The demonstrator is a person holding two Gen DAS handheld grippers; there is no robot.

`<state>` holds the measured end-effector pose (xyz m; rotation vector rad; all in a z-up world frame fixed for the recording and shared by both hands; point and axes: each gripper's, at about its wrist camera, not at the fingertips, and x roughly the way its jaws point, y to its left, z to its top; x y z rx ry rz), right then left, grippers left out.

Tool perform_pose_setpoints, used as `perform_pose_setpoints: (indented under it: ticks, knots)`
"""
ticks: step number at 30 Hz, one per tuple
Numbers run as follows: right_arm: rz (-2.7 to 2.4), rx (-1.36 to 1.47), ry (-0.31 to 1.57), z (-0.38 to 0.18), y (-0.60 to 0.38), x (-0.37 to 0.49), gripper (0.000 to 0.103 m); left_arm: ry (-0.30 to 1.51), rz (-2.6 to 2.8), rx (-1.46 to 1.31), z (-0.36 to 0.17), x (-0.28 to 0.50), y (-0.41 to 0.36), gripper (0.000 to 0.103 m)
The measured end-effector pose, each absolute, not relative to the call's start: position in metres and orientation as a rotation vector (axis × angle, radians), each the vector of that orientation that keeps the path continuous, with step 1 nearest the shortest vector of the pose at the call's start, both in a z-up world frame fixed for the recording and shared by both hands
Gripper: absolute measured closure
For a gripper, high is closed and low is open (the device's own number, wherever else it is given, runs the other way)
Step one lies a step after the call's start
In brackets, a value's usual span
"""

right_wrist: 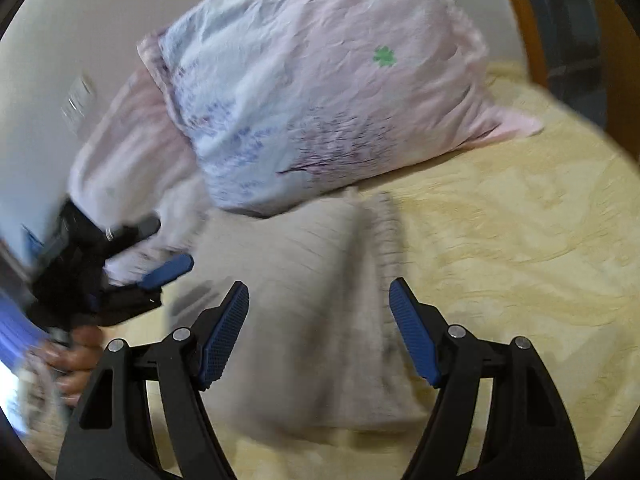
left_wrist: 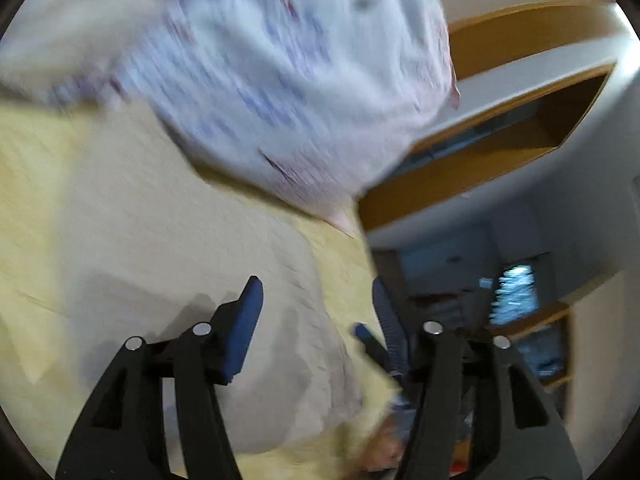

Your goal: Fold small clothes

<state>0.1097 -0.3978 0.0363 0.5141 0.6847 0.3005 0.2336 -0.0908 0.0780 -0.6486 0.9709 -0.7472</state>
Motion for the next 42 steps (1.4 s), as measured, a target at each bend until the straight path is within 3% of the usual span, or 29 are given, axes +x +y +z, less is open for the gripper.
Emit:
perform_pose_setpoints:
  ticks: [5,9,19,21,24,31,37,41,42]
  knots:
    - [0.392,0.655,0.804,0.024,-0.403,0.14,0.03,0.966,-0.529,-0.499,0.073,0.234,-0.055,0.036]
    - [0.393,0.684,0.883,0.009,-0.399,0.155,0.044,1.032,-0.469,-0.475,0.047,0.237,-0.042,0.035]
    - [0.411,0.754,0.917,-0.013,-0.395,0.192,0.056,1.104,-0.502,-0.515,0.021,0.244,-0.047,0.028]
    - [0.406,0.742,0.908,-0.015,-0.391,0.197,0.079,1.115,-0.505,-0.538,0.016,0.245,-0.047,0.027]
    - [0.398,0.675,0.847,-0.004,-0.387,0.192,0.084,1.125,-0.518,-0.573,0.012,0.244,-0.044,0.027]
    - [0.333,0.428,0.632,0.053,-0.384,0.166,0.085,1.121,-0.55,-0.545,0.016,0.237,-0.055,0.026]
    - [0.178,0.413,0.785,0.01,-0.399,0.193,0.085,1.139,-0.577,-0.527,0.012,0.228,-0.065,0.026]
    - [0.223,0.602,0.814,-0.003,-0.425,0.192,0.076,1.143,-0.593,-0.524,0.011,0.218,-0.061,0.027]
    - [0.222,0.605,0.81,-0.001,-0.428,0.187,0.068,1.142,-0.599,-0.523,0.012,0.214,-0.06,0.027]
